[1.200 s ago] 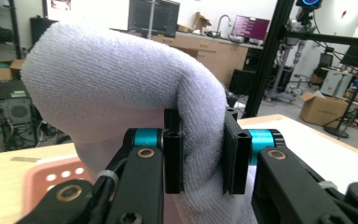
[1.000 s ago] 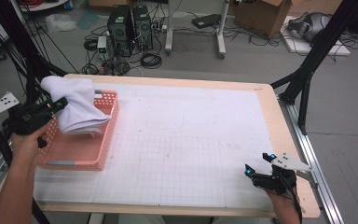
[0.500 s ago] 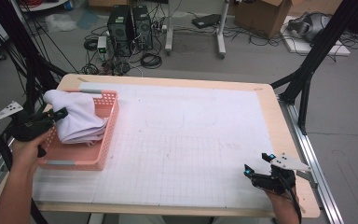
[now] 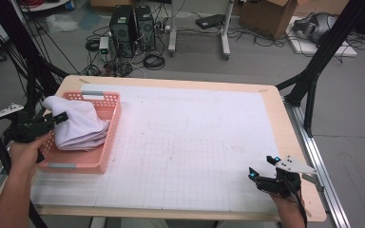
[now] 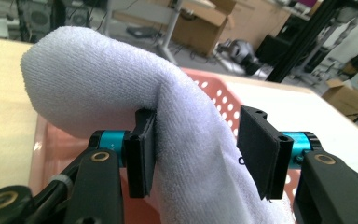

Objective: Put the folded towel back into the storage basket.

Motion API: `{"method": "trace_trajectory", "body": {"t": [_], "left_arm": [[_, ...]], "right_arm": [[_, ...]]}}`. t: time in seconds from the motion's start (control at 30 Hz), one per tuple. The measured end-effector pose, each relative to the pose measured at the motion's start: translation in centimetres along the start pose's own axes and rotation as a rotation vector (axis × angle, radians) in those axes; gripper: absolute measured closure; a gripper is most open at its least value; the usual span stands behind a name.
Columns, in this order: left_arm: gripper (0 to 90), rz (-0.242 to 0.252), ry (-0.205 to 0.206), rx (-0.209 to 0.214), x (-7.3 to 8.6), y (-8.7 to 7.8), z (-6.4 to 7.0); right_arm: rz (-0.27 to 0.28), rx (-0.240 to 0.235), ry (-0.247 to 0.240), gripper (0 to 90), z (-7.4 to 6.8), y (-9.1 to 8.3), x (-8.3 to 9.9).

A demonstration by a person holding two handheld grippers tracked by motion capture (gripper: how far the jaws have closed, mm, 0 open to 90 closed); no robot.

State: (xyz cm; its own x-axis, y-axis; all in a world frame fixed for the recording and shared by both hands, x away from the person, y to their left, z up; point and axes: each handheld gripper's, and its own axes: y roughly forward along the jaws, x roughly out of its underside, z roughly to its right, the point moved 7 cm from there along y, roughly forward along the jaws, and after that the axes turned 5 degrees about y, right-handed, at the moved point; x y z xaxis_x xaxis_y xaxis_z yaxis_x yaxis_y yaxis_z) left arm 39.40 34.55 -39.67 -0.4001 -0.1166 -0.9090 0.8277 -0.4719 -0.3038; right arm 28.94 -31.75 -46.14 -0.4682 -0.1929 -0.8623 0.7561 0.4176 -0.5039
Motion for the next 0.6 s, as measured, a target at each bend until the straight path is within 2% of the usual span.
{"method": "trace_trajectory", "body": {"t": [0.2, 0.3, 0.4, 0.5, 0.53, 0.6], "left_arm": [[52.3, -0.104, -0.005, -0.032, 0.4, 0.0, -0.2], [52.0, -0.152, -0.002, -0.071, 0.6, -0.1, -0.4], [49.3, -0.200, 0.001, -0.127, 0.6, -0.3, -0.6], [46.2, -0.214, 0.012, -0.180, 0.3, -0.7, -0.6], [43.6, -0.201, 0.015, -0.203, 0.0, -0.9, -0.6], [41.8, -0.156, 0.048, -0.256, -0.8, -1.7, -0.5]], "right_arm": [[-0.005, -0.002, -0.001, 17.8, -0.1, 0.1, 0.0], [-0.003, -0.004, -0.004, 17.8, -0.2, 0.2, -0.1], [-0.005, -0.004, 0.000, 17.8, -0.2, 0.2, -0.1], [-0.005, -0.004, 0.000, 17.8, -0.2, 0.2, 0.0], [-0.007, -0.004, 0.001, 17.8, -0.2, 0.1, 0.0], [-0.004, -0.005, 0.002, 17.8, -0.1, 0.1, 0.0]]}}
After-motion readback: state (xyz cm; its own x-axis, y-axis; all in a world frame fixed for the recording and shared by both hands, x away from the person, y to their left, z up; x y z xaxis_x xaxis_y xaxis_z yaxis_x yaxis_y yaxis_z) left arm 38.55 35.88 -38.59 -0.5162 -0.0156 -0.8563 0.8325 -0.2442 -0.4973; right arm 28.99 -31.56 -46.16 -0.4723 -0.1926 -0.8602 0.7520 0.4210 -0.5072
